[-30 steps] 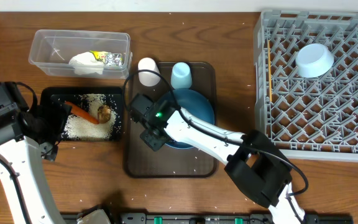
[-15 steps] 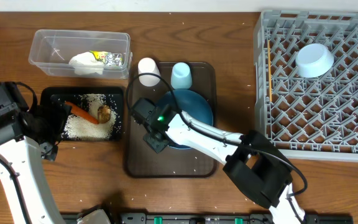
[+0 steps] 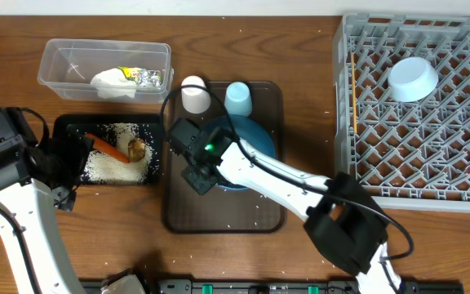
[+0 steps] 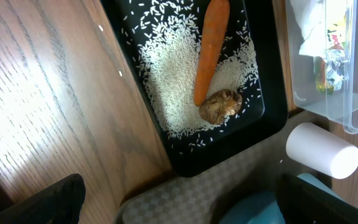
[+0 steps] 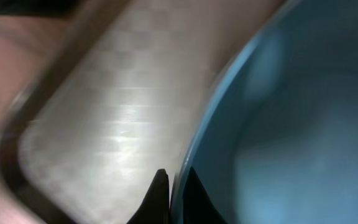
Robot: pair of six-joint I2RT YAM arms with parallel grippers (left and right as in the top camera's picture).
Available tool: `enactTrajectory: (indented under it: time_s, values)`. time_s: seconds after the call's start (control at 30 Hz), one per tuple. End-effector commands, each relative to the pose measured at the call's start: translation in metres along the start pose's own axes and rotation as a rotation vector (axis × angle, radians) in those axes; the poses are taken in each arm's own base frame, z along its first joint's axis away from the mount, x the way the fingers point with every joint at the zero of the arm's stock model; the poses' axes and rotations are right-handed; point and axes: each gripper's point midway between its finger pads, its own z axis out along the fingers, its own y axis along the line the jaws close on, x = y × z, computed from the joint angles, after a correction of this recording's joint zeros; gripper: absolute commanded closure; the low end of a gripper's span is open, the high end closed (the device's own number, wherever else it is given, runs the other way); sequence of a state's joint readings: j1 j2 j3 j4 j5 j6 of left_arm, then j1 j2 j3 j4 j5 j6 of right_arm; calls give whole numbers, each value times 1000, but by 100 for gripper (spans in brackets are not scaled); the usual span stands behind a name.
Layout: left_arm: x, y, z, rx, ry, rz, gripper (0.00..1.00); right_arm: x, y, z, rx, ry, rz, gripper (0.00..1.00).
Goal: Sort waste into correct bins and load items into the dishwasher rack
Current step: 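Lift the blue plate and carry it over the grey rack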
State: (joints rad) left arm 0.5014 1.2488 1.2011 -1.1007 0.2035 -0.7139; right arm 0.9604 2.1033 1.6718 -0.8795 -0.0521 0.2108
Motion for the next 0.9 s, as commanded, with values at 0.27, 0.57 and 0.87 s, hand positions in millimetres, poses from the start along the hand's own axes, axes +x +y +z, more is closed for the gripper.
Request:
enactTrajectory:
  time_s: [0.27, 0.57, 0.87]
  values:
    - [0, 2, -2, -4, -6, -13, 2, -30, -7, -152, -154, -282, 123, 99]
    - [0, 2, -2, -5, -7, -13, 2, 8, -89, -255, -165, -407, 321, 99]
    - [0, 2, -2, -4, -6, -13, 2, 72, -181, -310, -159, -479, 543, 99]
